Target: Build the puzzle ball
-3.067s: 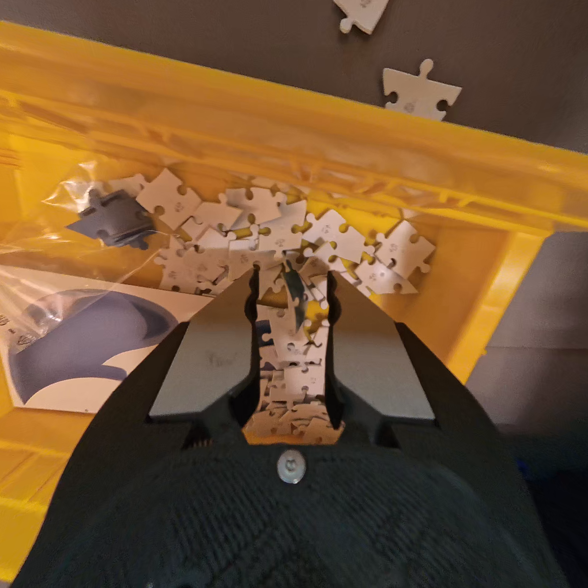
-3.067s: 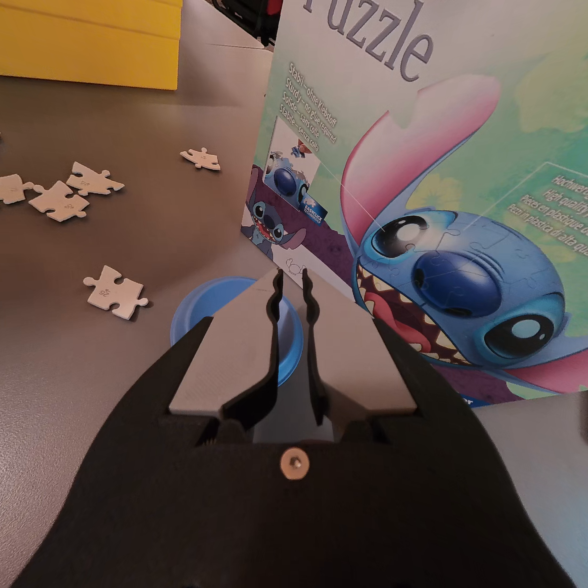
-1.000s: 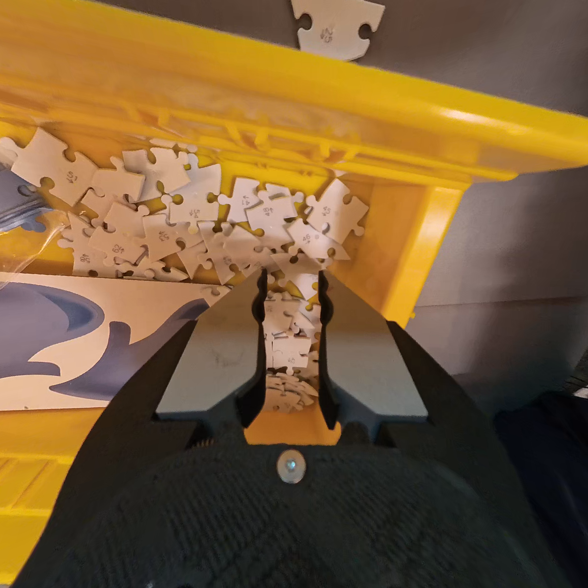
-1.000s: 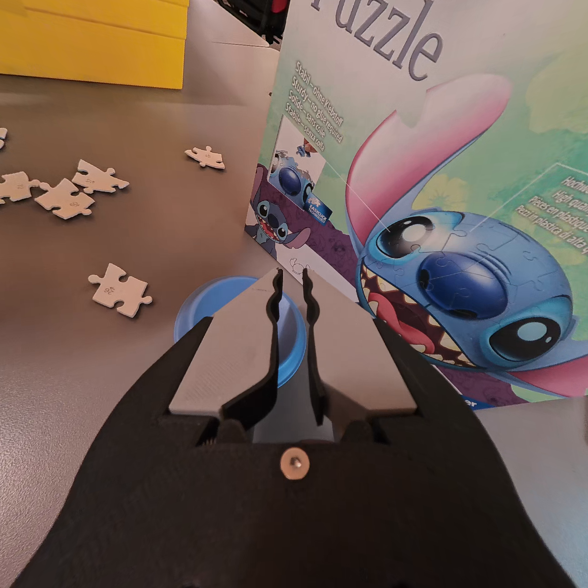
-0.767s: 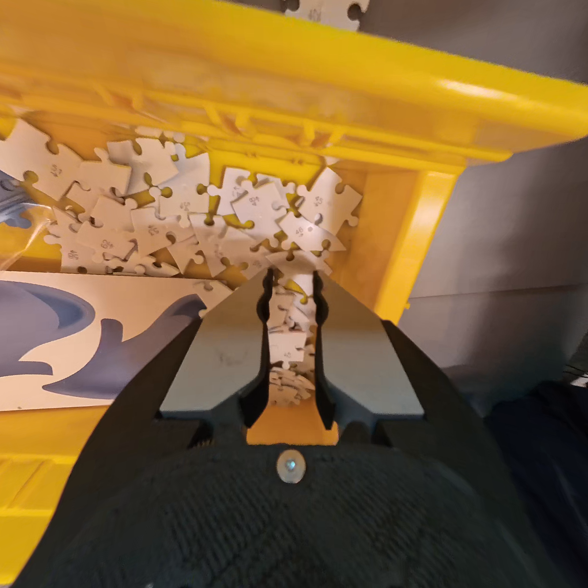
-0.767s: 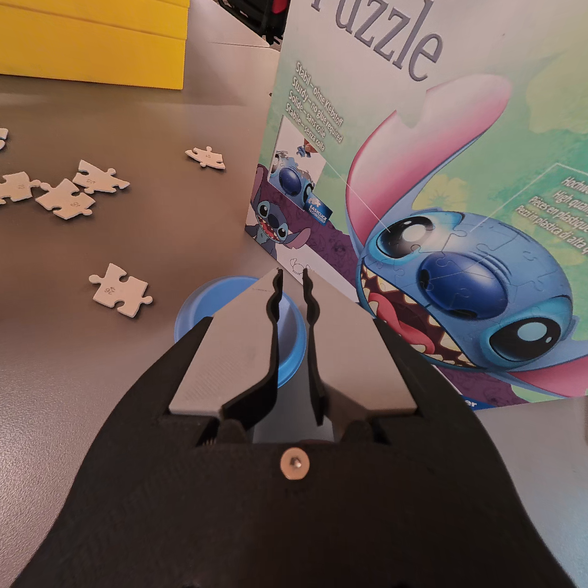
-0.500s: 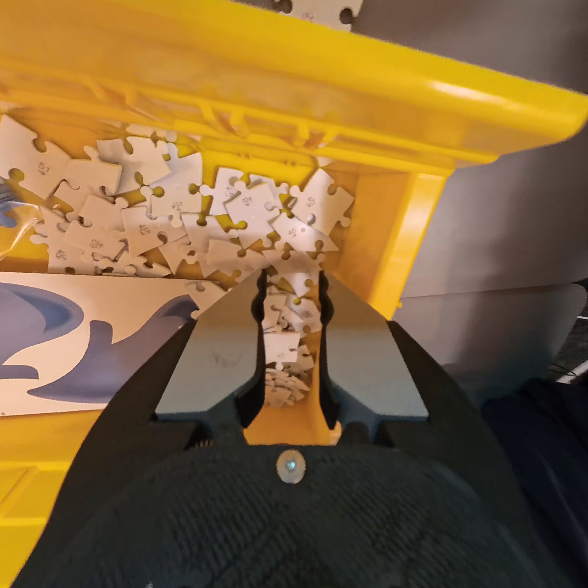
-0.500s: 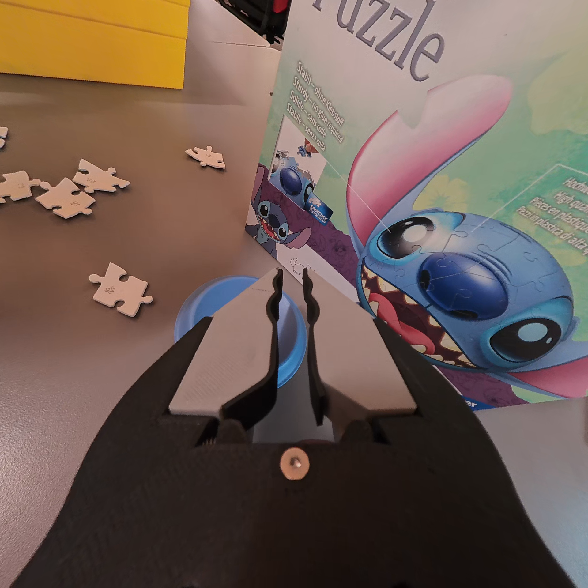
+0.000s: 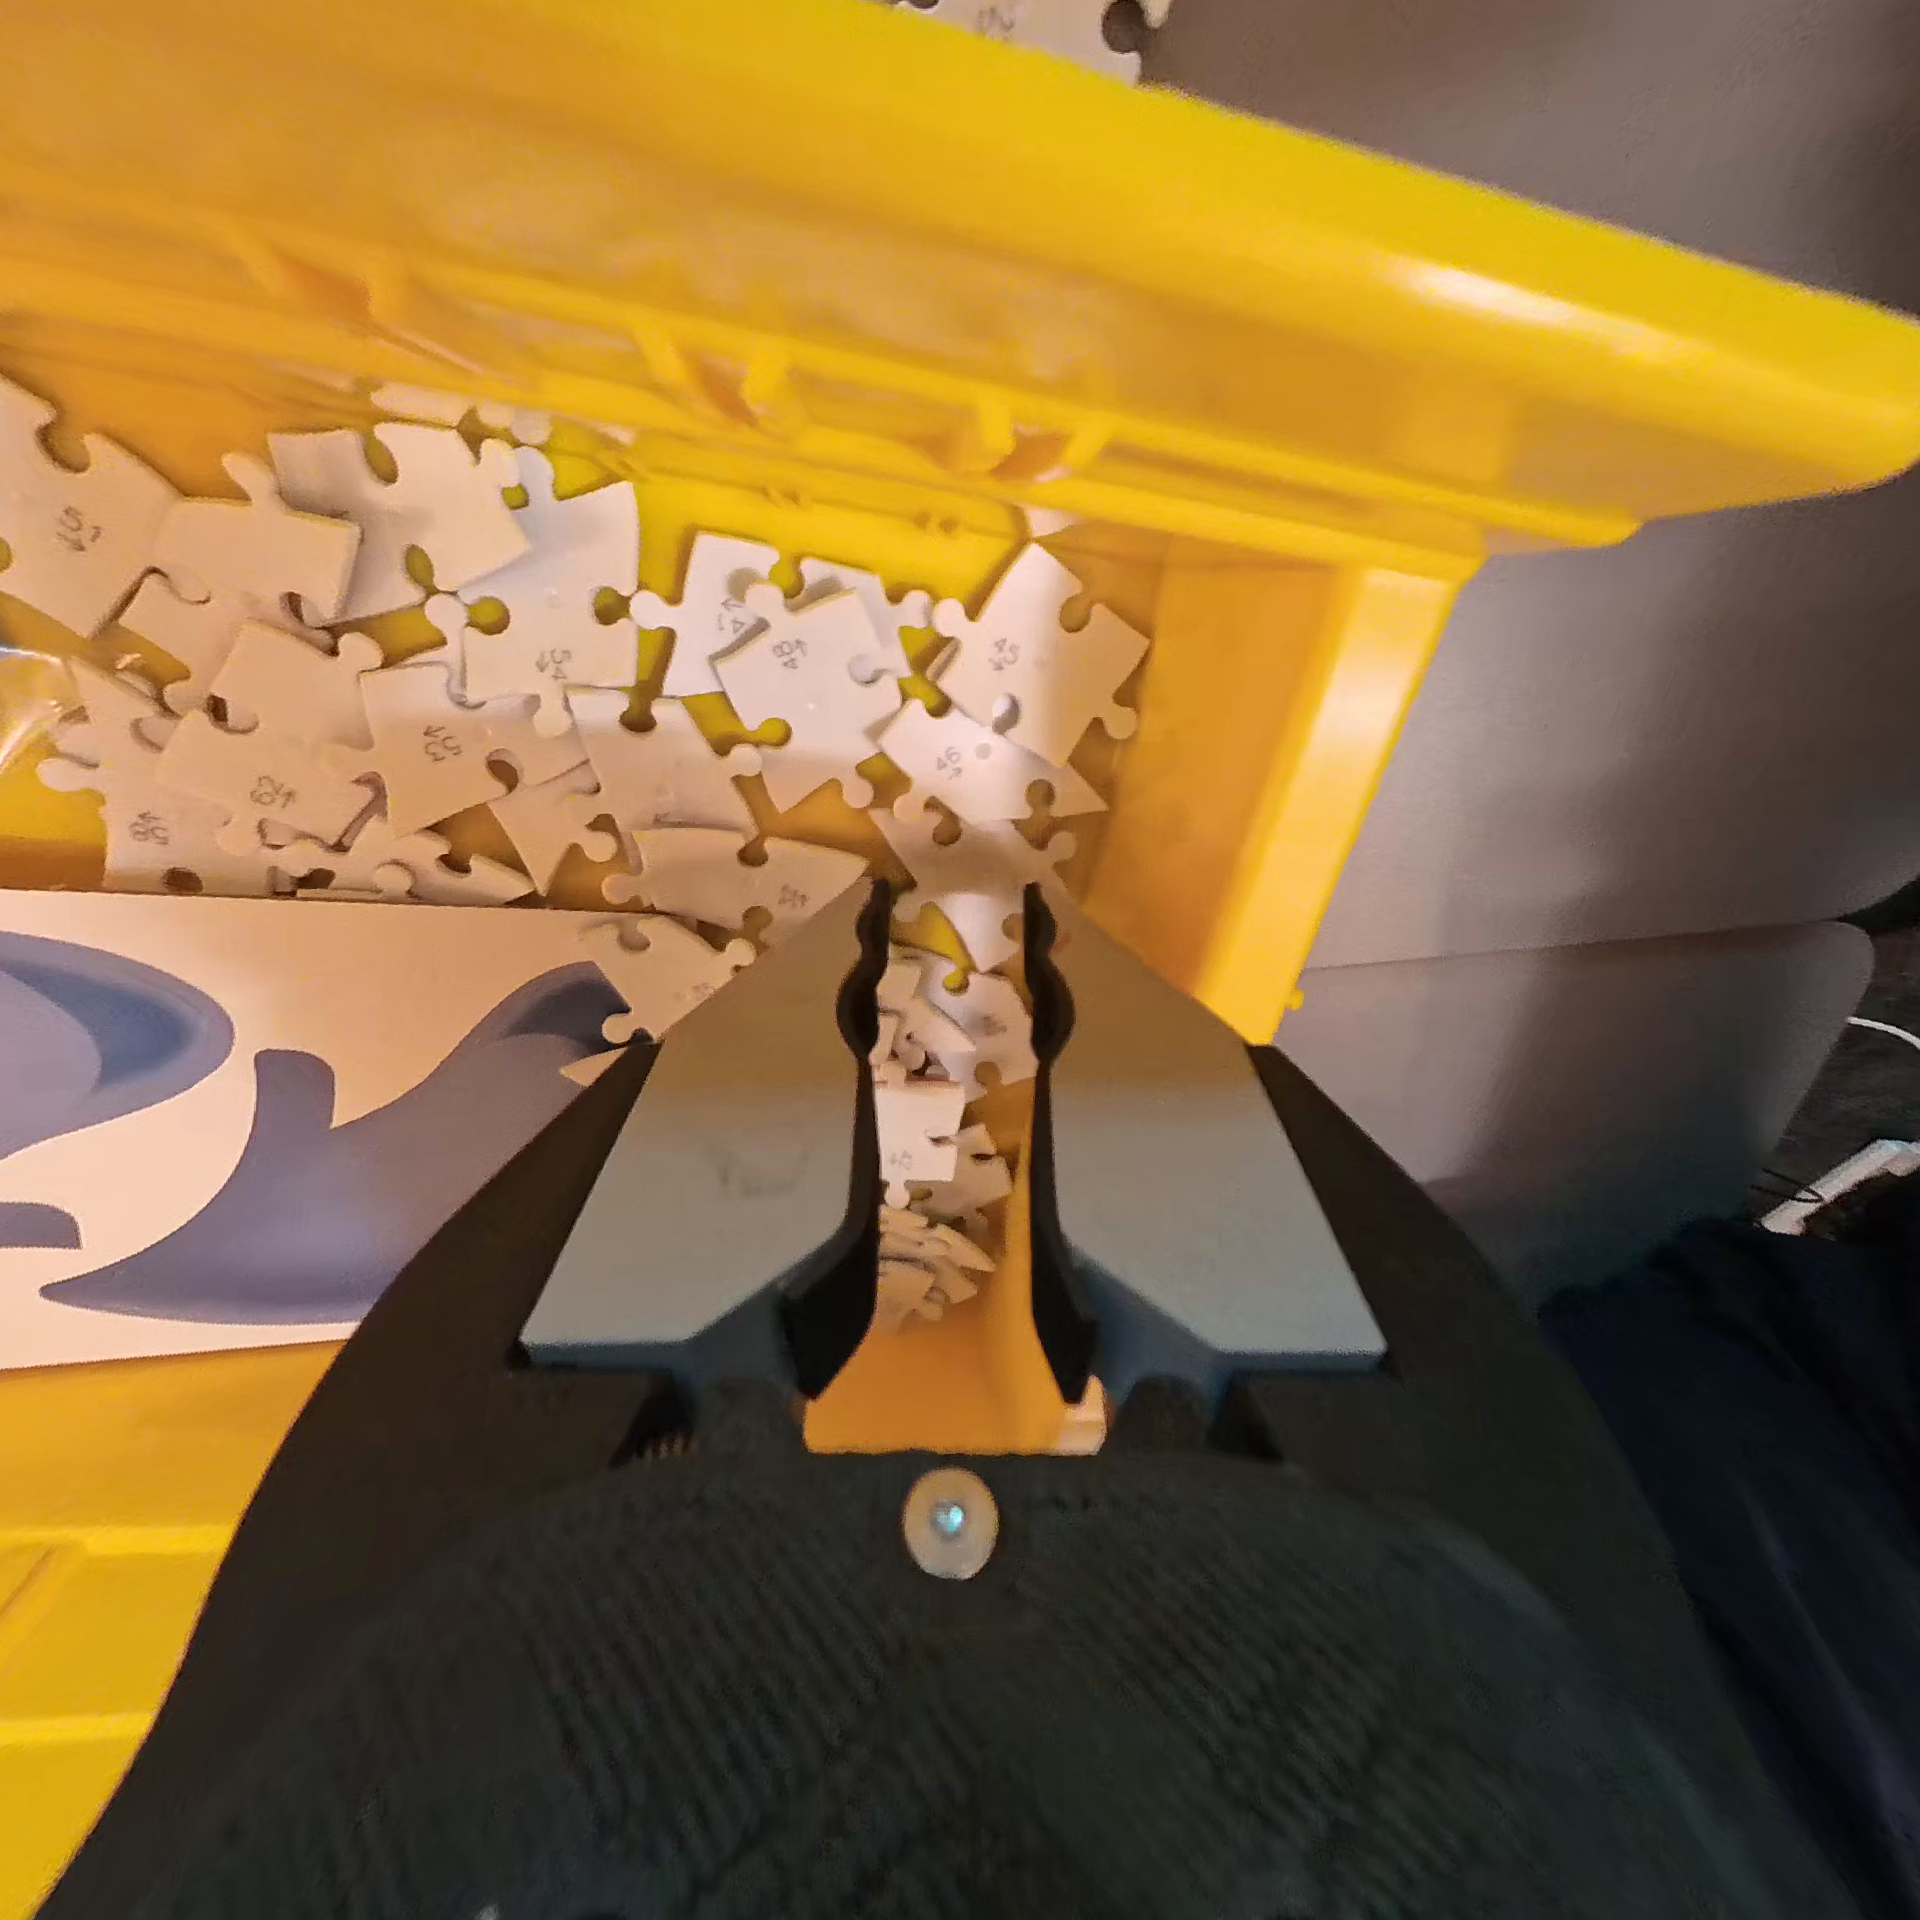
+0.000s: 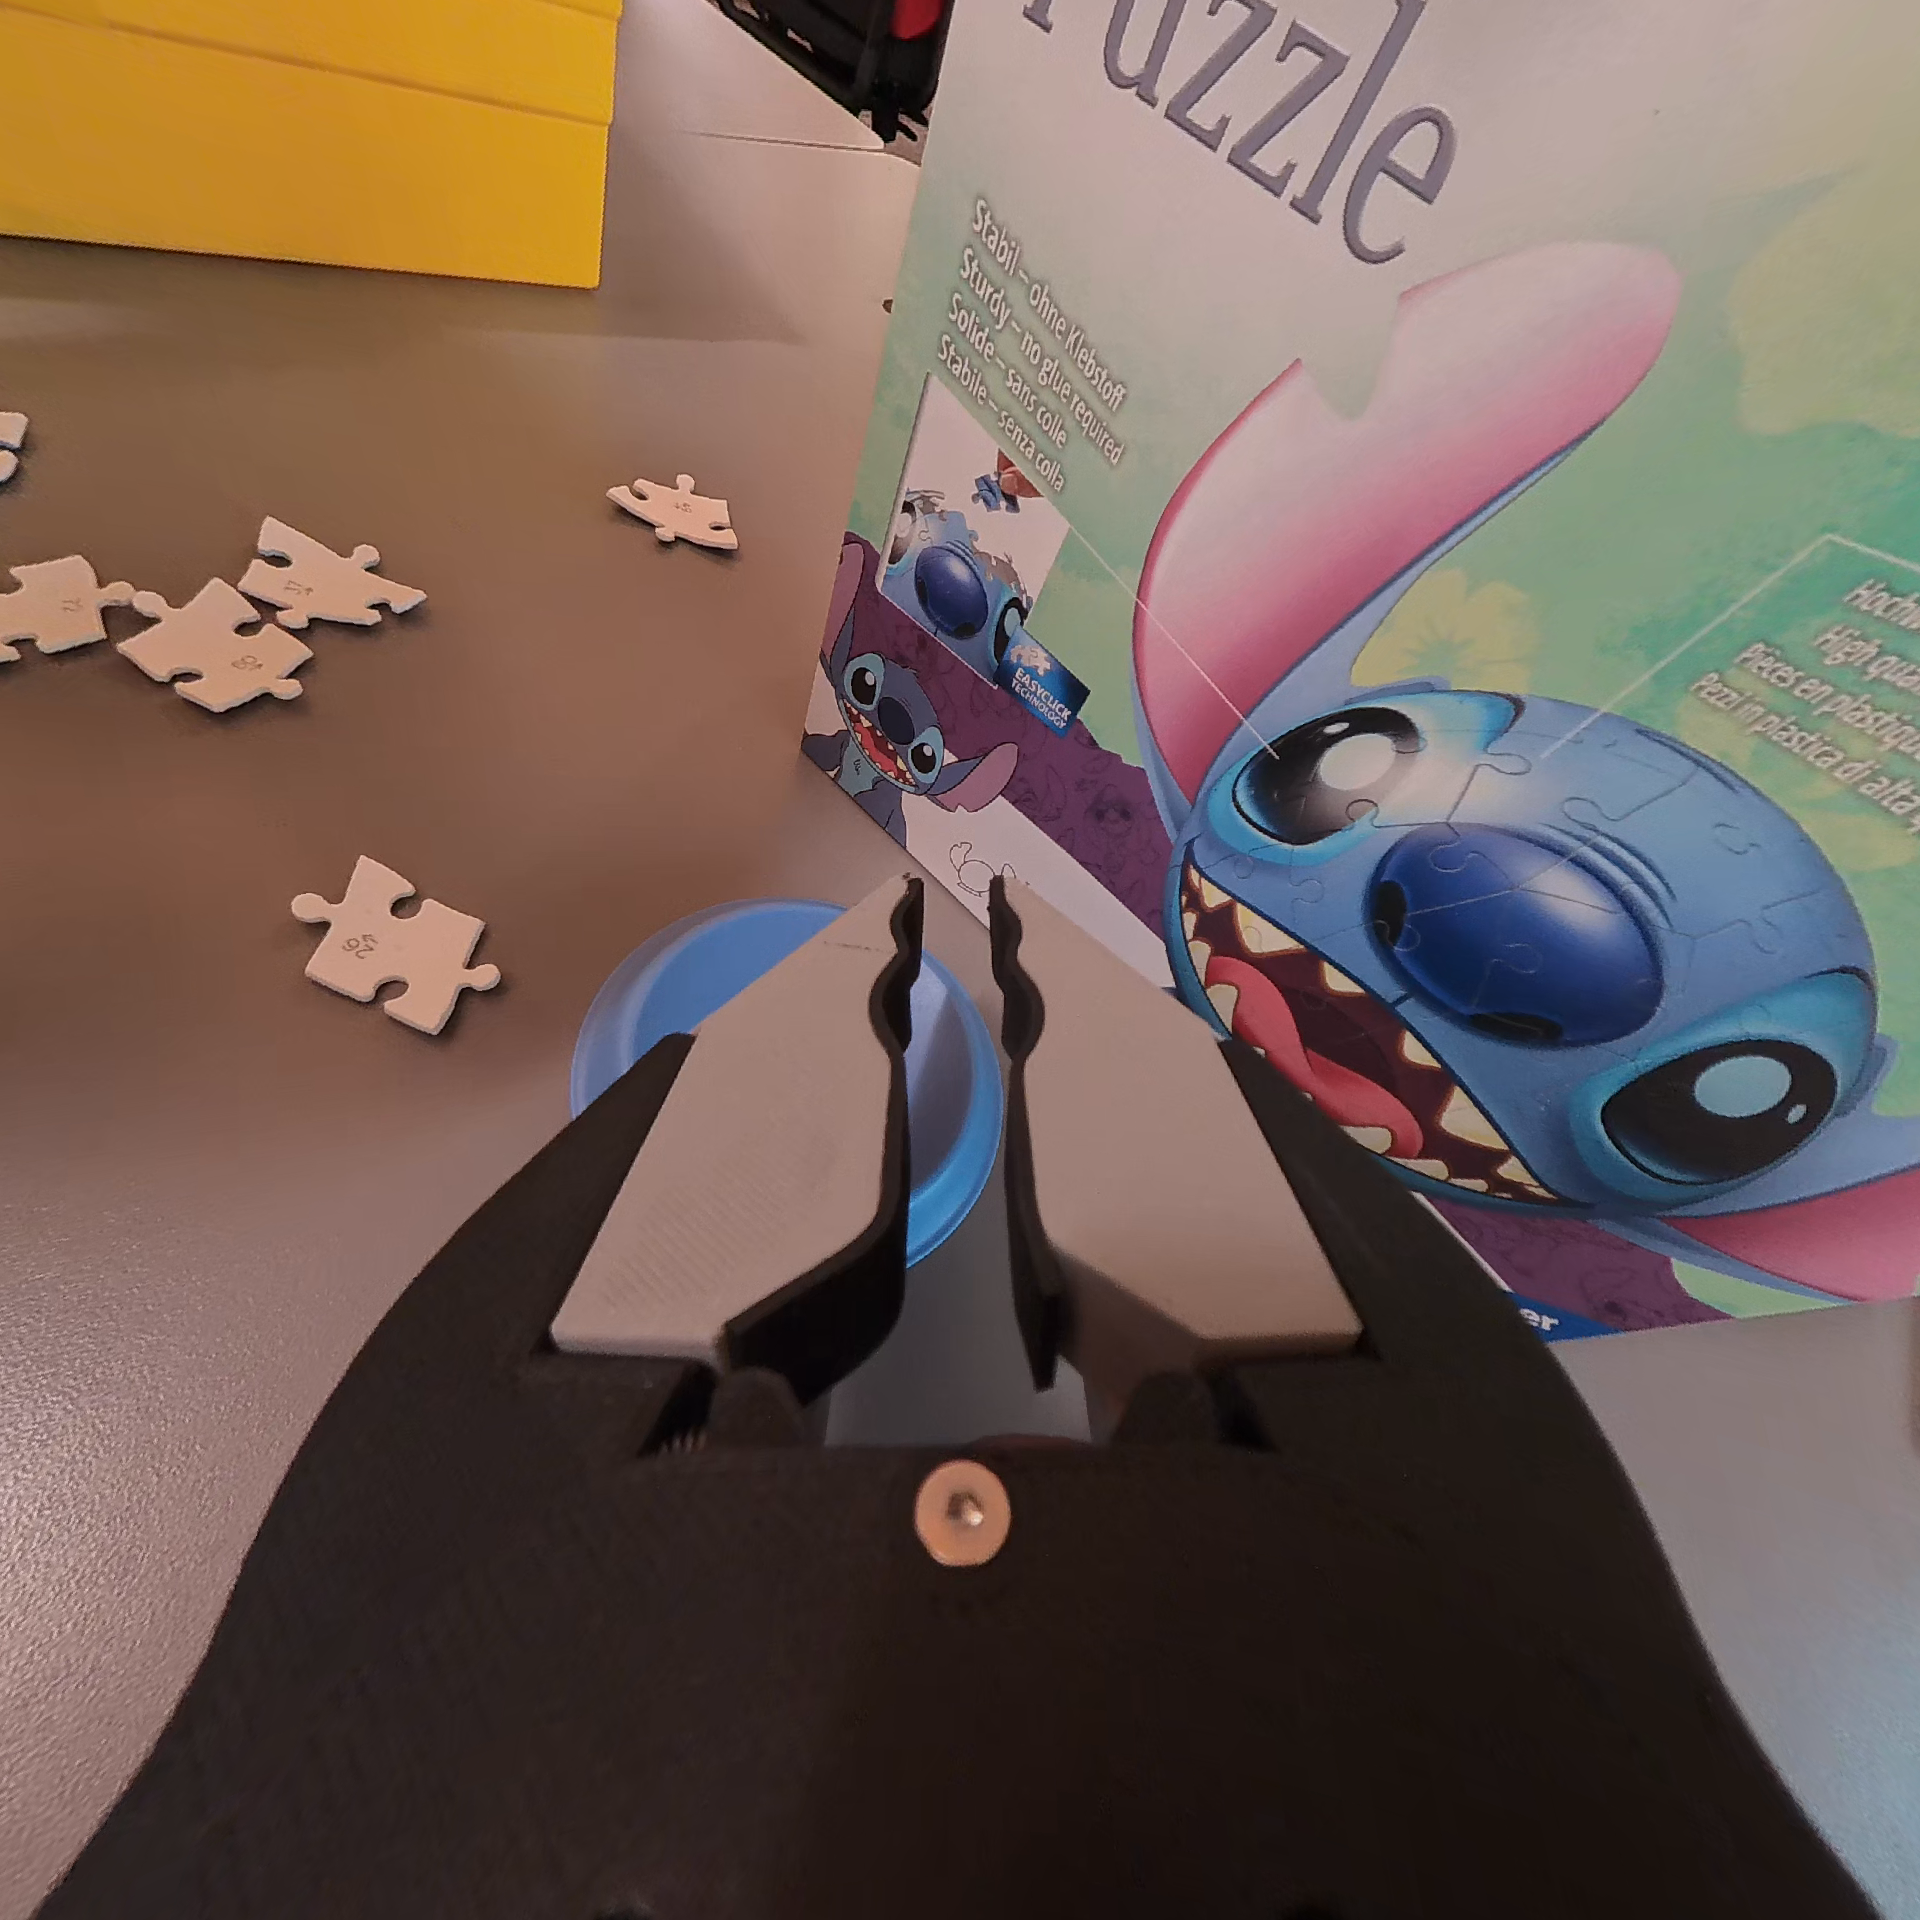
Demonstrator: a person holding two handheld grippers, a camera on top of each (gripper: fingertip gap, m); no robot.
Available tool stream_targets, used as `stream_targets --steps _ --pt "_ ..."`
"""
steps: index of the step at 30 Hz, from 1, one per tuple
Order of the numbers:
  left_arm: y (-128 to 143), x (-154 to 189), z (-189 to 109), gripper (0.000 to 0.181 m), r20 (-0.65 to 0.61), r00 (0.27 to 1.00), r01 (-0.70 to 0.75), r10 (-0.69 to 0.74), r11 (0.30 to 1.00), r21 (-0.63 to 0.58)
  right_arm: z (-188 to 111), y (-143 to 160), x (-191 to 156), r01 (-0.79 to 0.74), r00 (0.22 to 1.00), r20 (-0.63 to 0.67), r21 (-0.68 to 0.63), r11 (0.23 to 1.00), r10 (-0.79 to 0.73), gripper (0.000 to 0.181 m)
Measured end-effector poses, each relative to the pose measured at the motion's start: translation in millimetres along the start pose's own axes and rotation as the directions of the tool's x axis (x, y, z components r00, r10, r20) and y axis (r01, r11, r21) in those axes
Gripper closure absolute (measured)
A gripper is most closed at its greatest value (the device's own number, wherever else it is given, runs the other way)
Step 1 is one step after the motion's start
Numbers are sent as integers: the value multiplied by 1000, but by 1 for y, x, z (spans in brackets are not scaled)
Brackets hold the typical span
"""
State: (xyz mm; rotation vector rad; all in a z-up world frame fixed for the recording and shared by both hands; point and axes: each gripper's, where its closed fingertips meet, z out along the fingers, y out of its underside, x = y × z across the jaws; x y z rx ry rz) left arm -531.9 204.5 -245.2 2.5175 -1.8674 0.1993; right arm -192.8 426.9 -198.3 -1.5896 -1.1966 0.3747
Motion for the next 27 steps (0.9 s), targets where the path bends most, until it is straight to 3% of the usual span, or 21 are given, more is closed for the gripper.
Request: stream_targets --steps 15,20,27 --pt "-9 1 1 156 14 993 115 -116 992 53 0 0 1 -1 1000 -4 0 1000 1 172" --pt "-8 -2 2 163 99 994 40 -37 999 -23 0 0 0 0 1000 -3 0 1000 0 172" --pt "-2 -3 1 163 88 996 -5 8 999 -35 0 0 0 -1 1000 -2 0 1000 1 172"
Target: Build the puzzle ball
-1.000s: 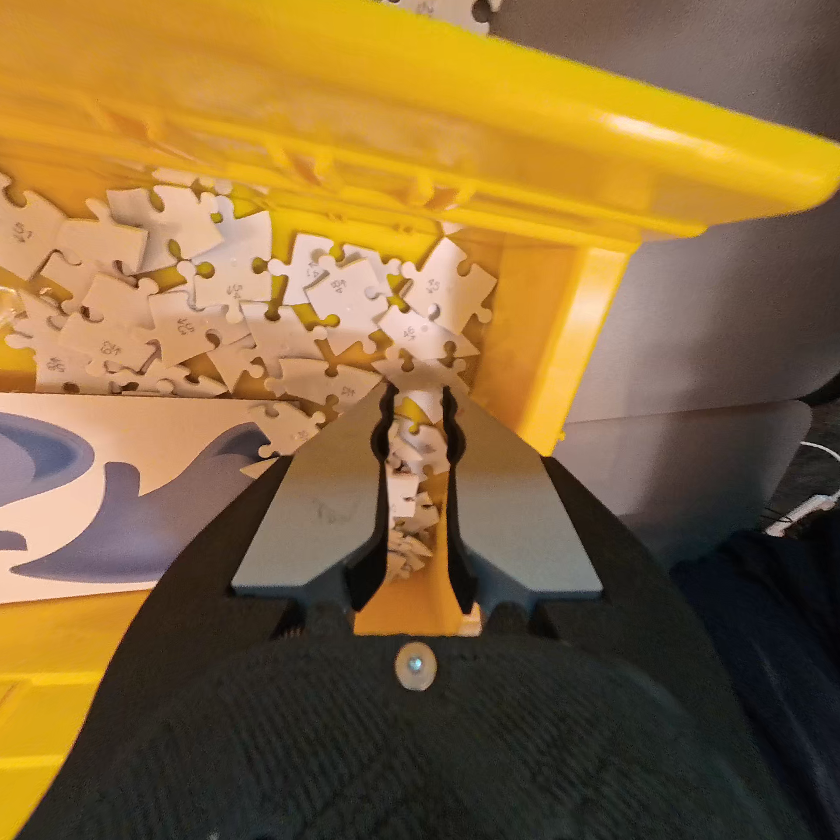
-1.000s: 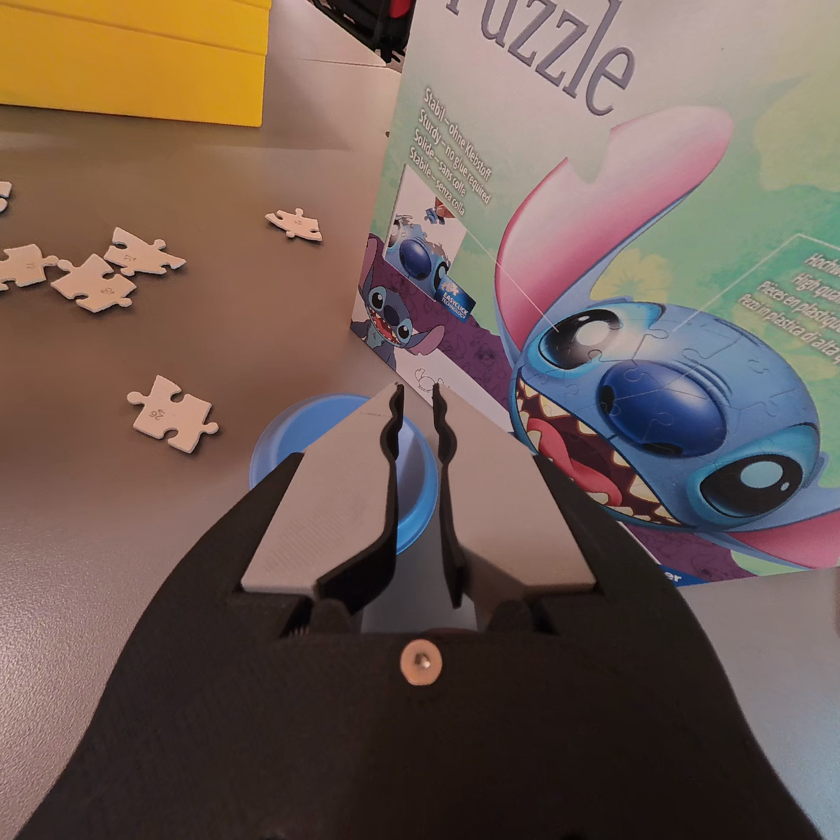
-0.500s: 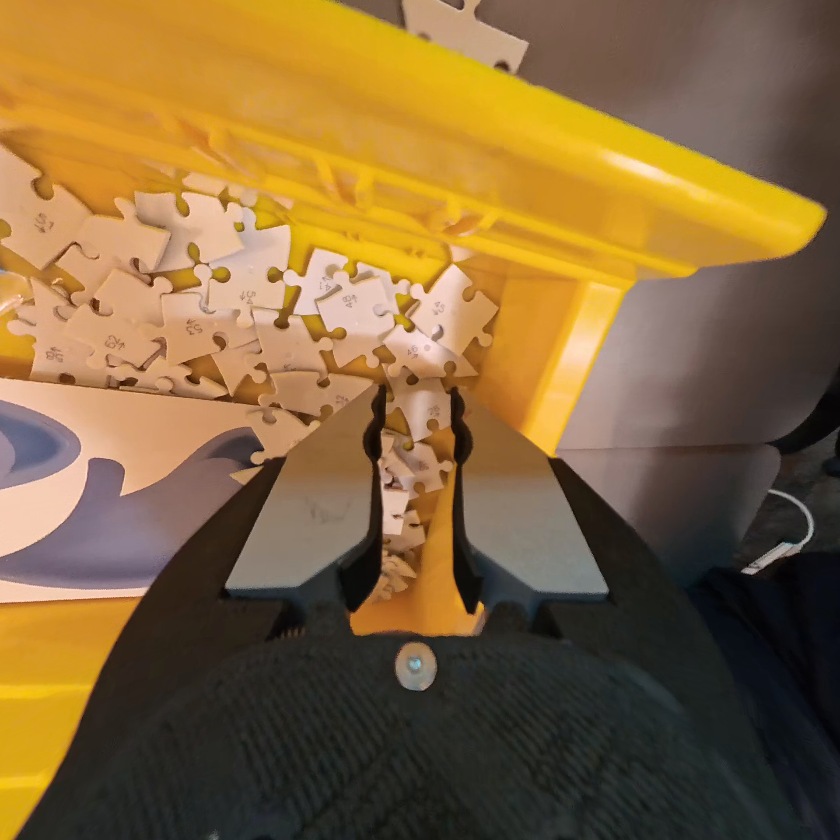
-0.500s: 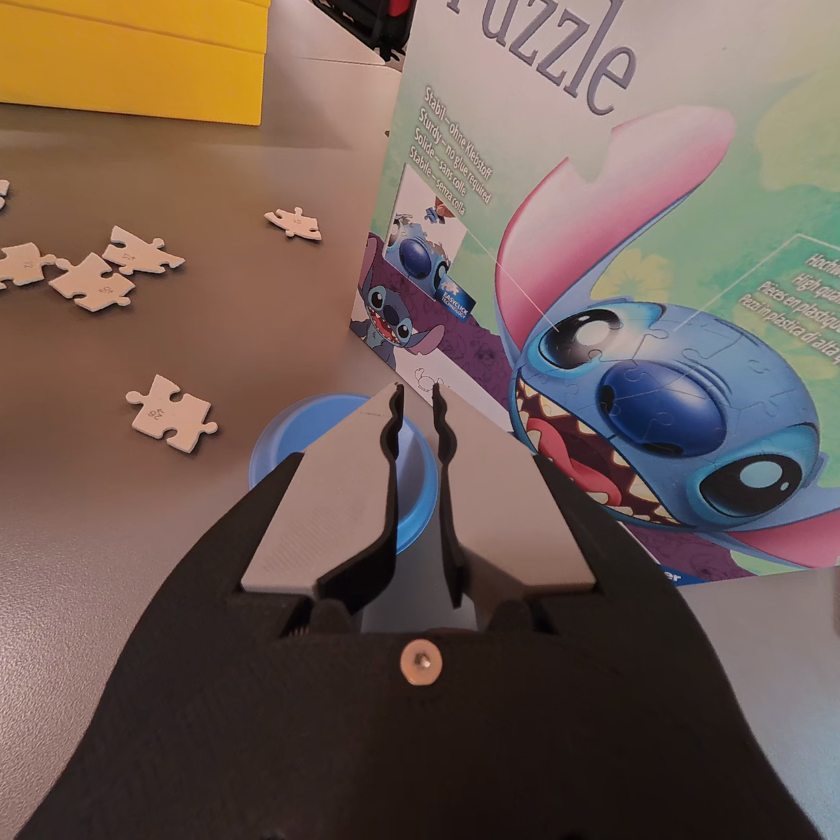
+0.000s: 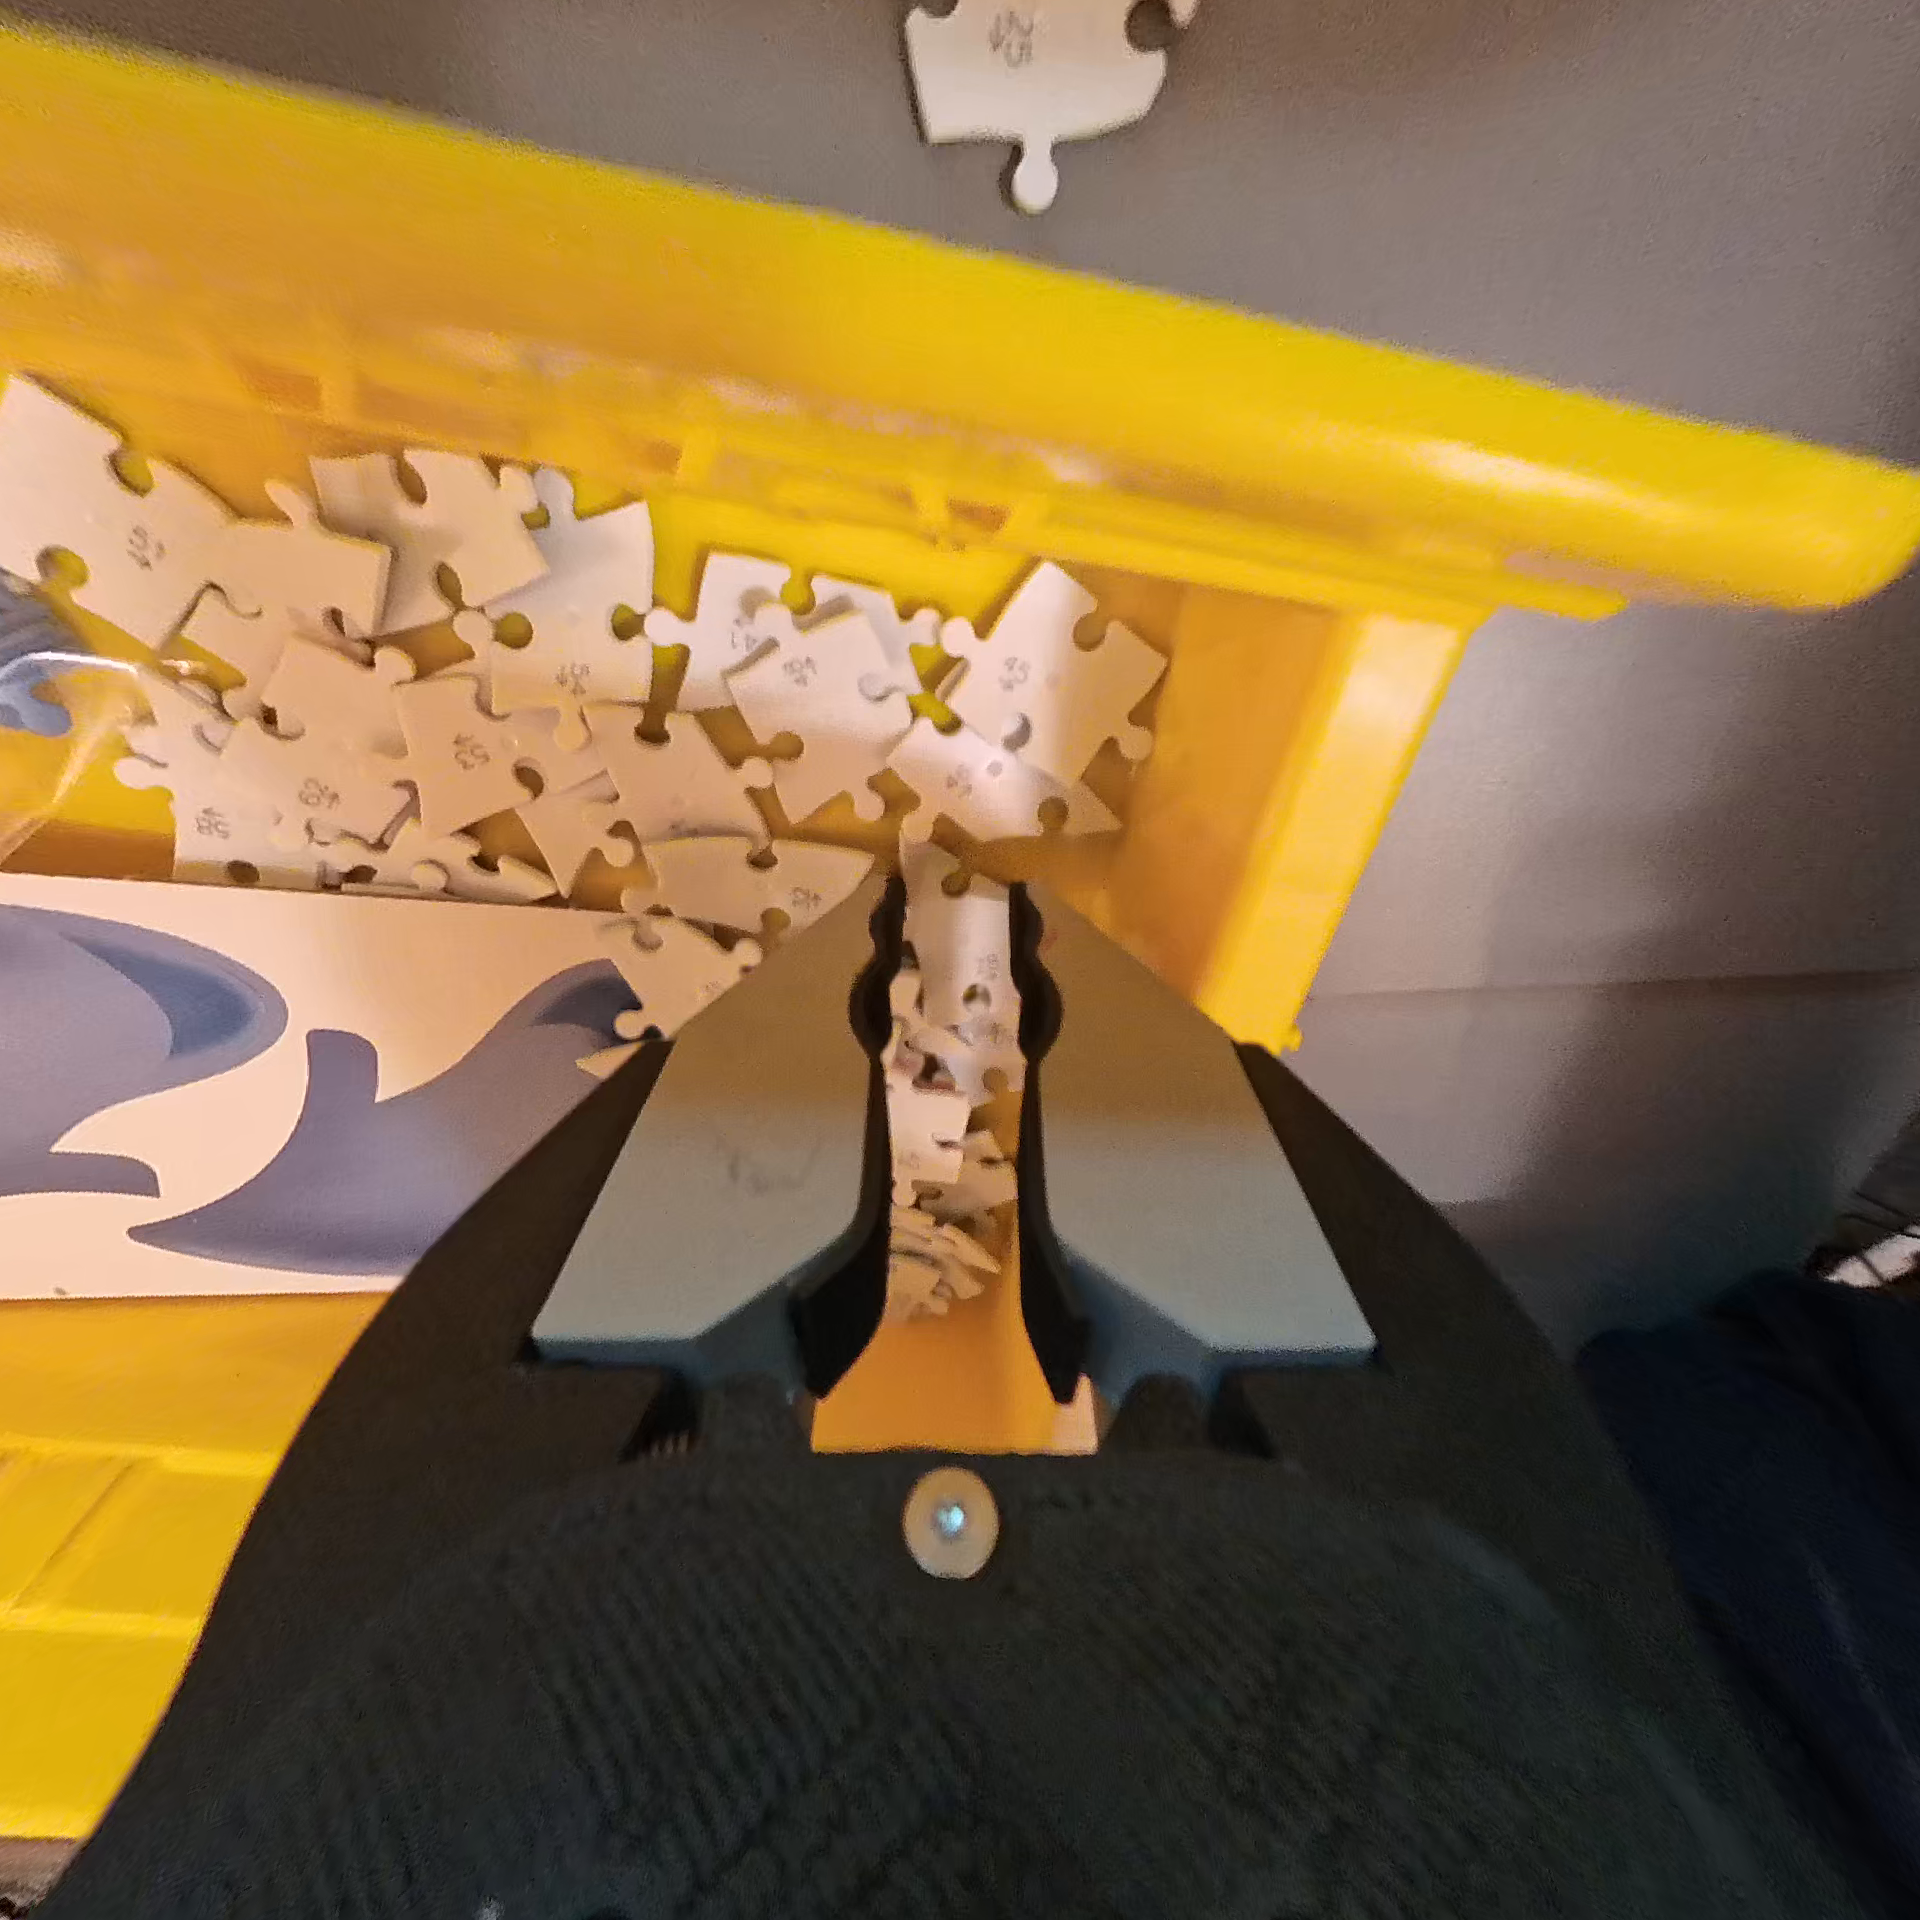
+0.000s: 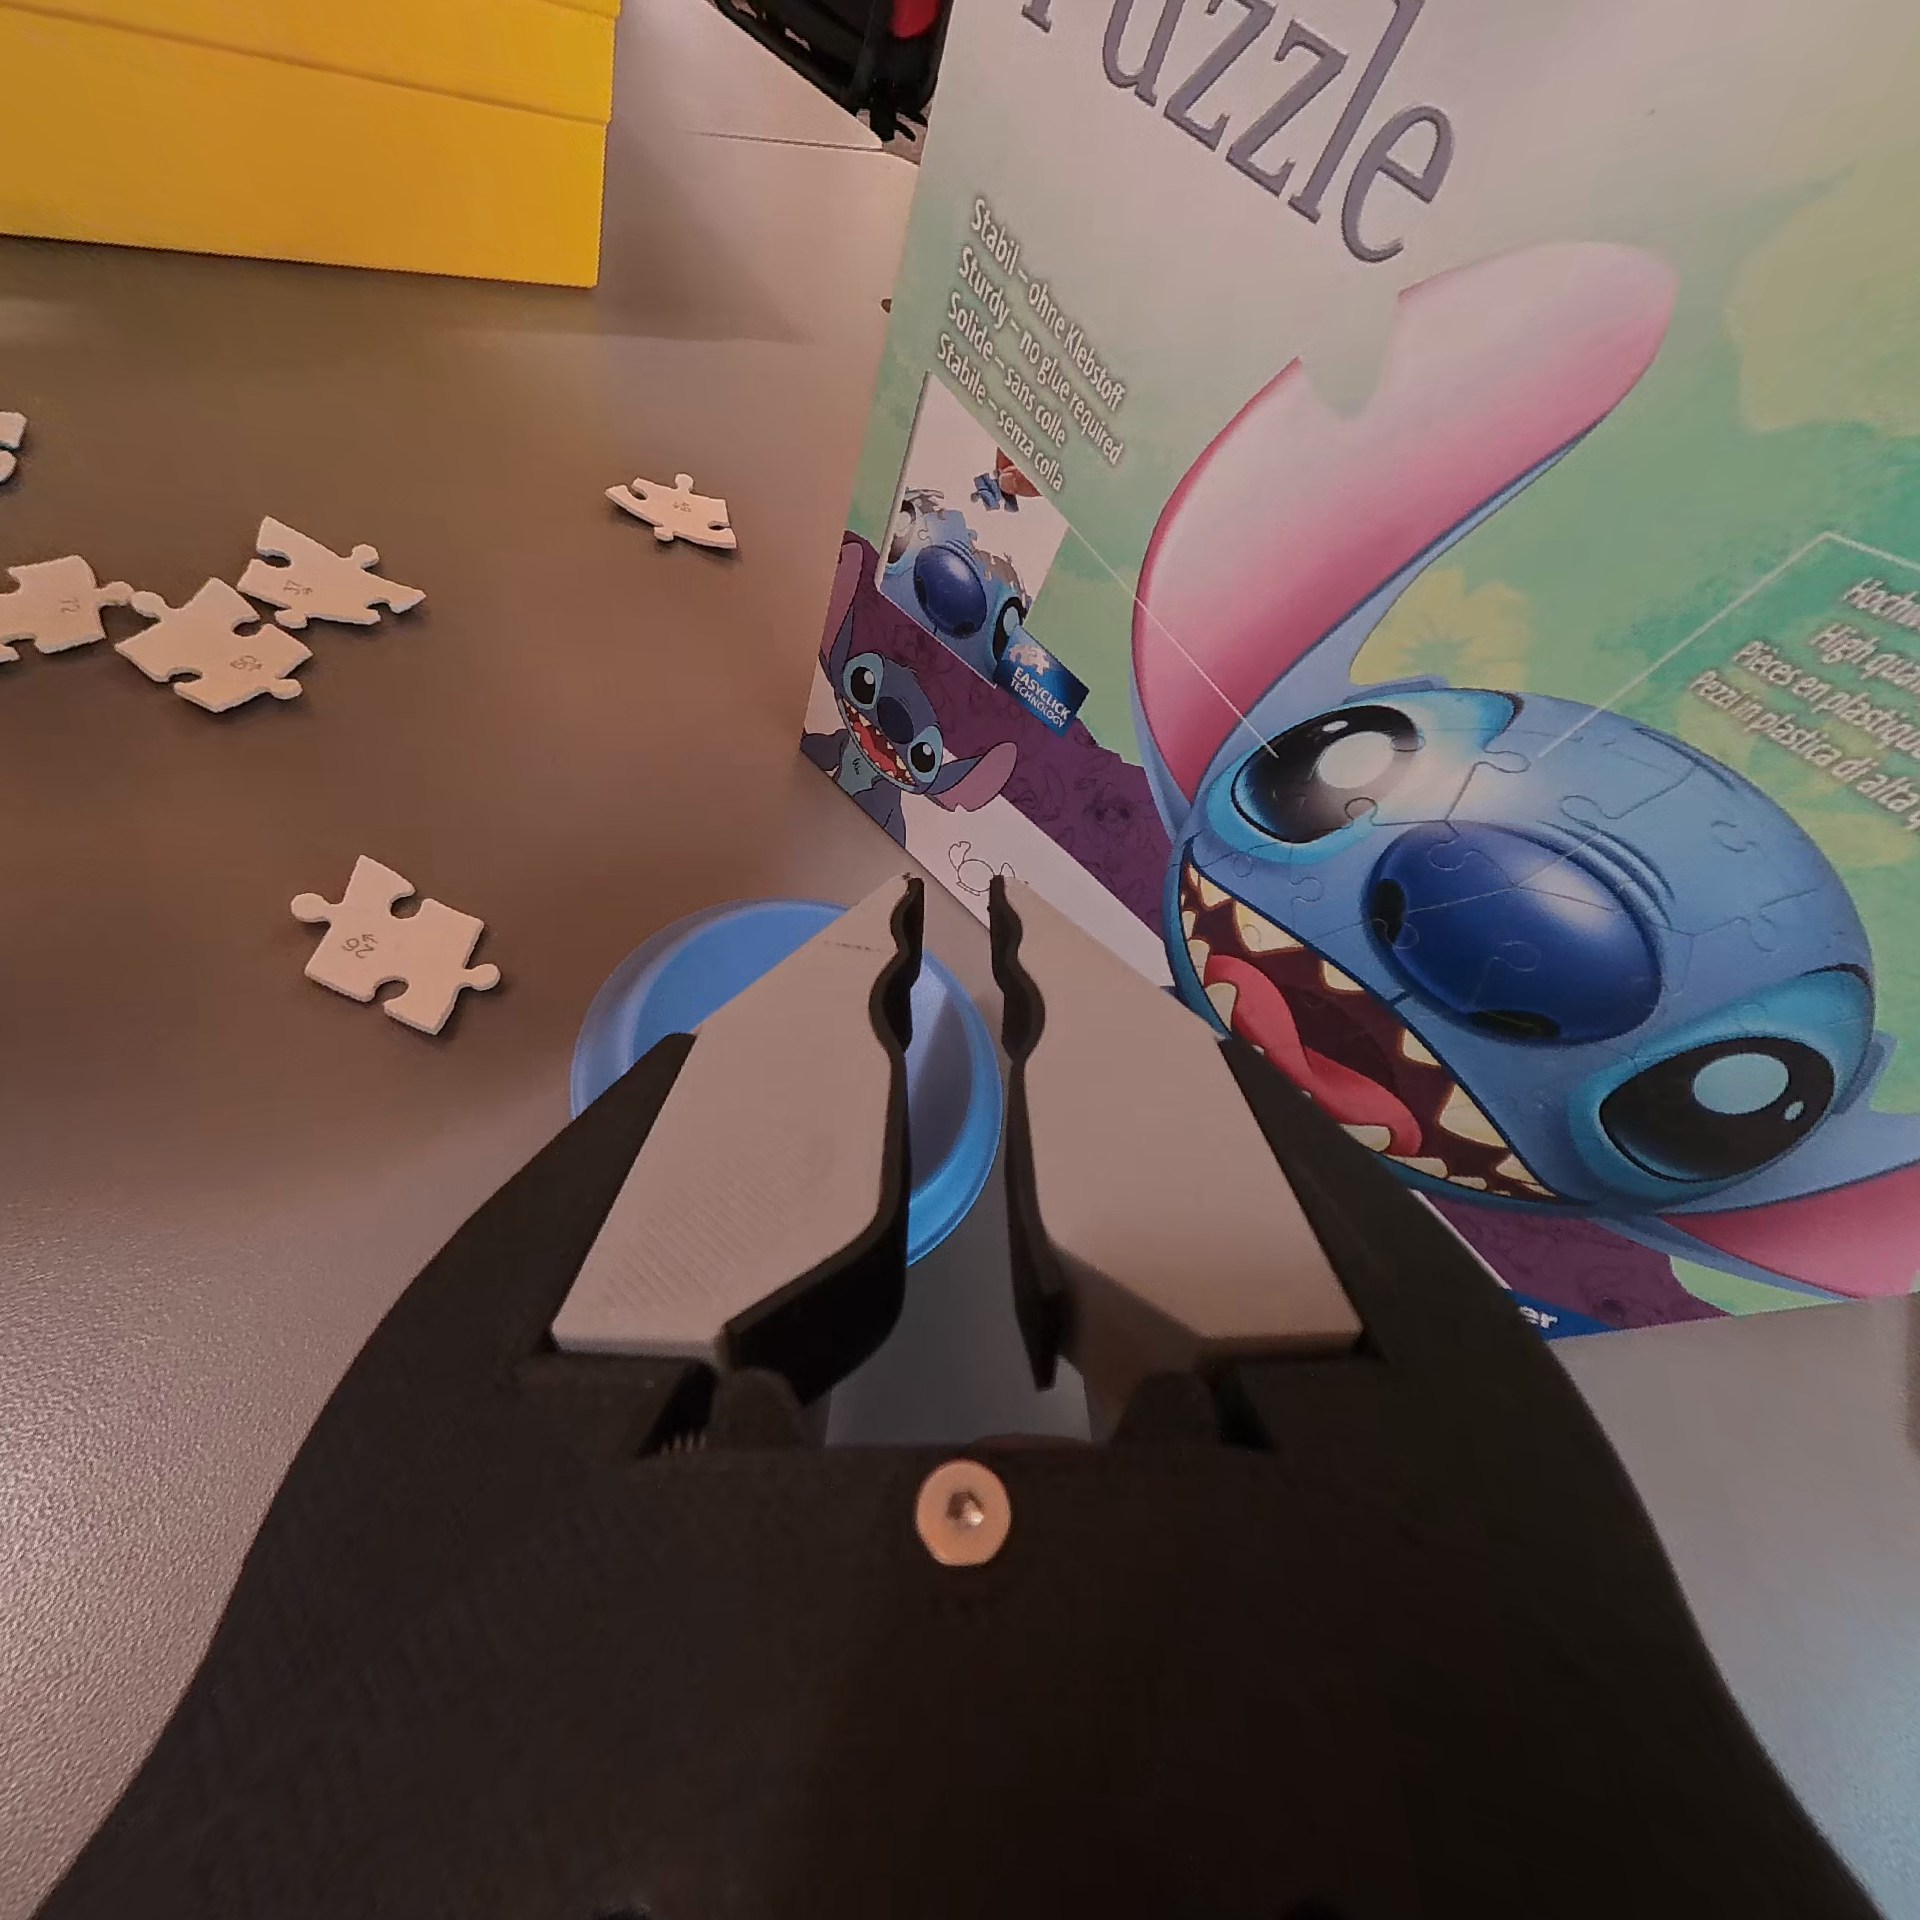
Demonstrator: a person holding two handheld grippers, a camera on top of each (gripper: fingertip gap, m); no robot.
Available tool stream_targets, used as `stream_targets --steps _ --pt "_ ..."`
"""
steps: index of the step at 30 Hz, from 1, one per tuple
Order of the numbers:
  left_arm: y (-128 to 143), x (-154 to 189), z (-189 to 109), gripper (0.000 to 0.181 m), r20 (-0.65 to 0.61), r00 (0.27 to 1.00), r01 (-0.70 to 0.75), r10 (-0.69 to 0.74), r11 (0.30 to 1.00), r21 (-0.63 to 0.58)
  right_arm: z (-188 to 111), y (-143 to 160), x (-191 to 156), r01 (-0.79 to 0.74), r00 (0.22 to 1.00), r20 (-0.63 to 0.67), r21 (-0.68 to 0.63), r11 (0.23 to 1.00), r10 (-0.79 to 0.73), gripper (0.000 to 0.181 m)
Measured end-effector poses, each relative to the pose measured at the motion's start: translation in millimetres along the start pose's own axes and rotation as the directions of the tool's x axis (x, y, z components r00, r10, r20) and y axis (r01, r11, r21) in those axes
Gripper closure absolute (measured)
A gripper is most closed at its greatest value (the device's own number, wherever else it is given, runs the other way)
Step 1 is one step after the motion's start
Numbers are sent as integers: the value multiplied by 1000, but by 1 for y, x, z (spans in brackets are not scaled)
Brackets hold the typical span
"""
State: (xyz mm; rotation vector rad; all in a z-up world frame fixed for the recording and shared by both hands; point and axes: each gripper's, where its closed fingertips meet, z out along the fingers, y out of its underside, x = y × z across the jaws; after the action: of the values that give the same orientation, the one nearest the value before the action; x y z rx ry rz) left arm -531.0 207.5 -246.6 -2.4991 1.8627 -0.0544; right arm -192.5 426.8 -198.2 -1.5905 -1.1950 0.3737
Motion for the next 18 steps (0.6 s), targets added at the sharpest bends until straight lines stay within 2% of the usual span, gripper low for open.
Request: stream_targets --steps 1,2,4,12,15,18 --pt "2 0 0 163 -4 1000 6 -6 1000 -3 0 0 0 0 1000 0 0 1000 0 172" --pt "2 -2 -2 174 0 1000 5 -5 1000 5 0 0 0 0 1000 1 0 1000 0 172" --pt "-1 -3 -6 181 9 1000 -8 8 999 33 0 0 0 -1 1000 2 -1 1000 1 172" --pt "5 -7 -10 181 5 1000 11 -11 999 41 0 0 0 1 1000 2 -1 1000 -1 172" --pt "0 -5 -11 170 -8 1000 7 -6 998 64 0 0 0 2 1000 2 -2 1000 -2 172" --pt "3 -3 -3 166 -14 1000 -2 2 1000 18 0 0 0 1 1000 2 -1 1000 -1 172"
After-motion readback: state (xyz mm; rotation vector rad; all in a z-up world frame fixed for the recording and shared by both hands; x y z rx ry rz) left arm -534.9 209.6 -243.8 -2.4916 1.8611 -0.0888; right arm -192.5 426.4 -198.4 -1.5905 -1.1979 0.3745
